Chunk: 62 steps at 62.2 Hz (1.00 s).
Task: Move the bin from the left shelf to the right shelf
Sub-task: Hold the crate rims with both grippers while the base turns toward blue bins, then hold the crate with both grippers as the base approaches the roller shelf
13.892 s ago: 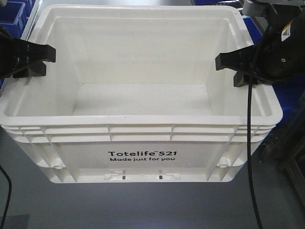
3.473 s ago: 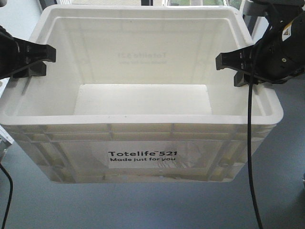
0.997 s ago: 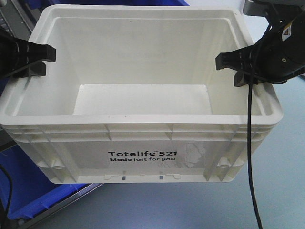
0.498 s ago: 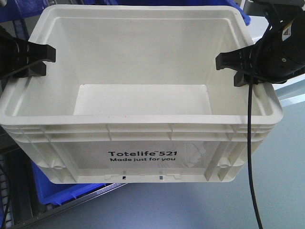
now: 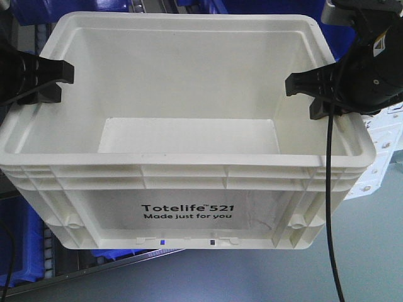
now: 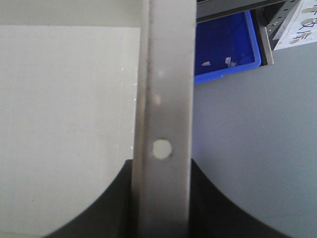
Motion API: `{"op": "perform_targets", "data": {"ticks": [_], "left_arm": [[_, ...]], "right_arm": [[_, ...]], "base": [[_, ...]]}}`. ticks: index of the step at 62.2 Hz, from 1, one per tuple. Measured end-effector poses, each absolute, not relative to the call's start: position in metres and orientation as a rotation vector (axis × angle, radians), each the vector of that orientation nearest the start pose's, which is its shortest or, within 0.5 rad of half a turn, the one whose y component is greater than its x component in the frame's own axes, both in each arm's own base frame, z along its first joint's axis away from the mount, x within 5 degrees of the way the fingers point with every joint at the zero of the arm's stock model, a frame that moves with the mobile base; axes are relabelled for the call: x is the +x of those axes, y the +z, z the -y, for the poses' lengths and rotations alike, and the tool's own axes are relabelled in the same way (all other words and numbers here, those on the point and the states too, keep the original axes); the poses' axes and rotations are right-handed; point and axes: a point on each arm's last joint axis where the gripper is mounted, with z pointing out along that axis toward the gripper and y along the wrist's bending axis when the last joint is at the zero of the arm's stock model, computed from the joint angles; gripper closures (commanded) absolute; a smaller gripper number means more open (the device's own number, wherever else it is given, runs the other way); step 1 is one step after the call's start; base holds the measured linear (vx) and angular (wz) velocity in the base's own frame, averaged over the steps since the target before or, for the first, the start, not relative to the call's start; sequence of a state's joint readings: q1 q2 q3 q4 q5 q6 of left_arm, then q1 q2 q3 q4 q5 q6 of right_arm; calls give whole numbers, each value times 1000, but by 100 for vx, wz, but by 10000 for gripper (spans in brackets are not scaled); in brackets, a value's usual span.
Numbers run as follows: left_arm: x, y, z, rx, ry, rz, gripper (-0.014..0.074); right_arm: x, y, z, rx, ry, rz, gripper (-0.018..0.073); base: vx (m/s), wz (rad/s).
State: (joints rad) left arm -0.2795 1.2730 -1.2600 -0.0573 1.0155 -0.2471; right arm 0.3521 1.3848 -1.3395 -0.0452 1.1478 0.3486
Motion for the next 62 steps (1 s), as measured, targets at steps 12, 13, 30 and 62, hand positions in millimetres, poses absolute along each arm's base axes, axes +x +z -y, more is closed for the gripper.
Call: {"op": "perform_targets", "data": {"ticks": [12,13,30,62], "left_arm": [[244,371,76,27,-286,-2540,444],[244,371,76,27,-285,-2538,444],[245,372,75,29,-282,-2527,444],[246,372,75,33,-279,-2511,444]], "right_arm": [[258,358,-92,-2,169,-2704,530],[258,358,-92,-2,168,-2707,530],[260,359,-92,-8,166,-2675,530],[262,360,-91,-21,161,-2645,530]], "base": [[4,22],[4,19],[4,16],[5,17]]}}
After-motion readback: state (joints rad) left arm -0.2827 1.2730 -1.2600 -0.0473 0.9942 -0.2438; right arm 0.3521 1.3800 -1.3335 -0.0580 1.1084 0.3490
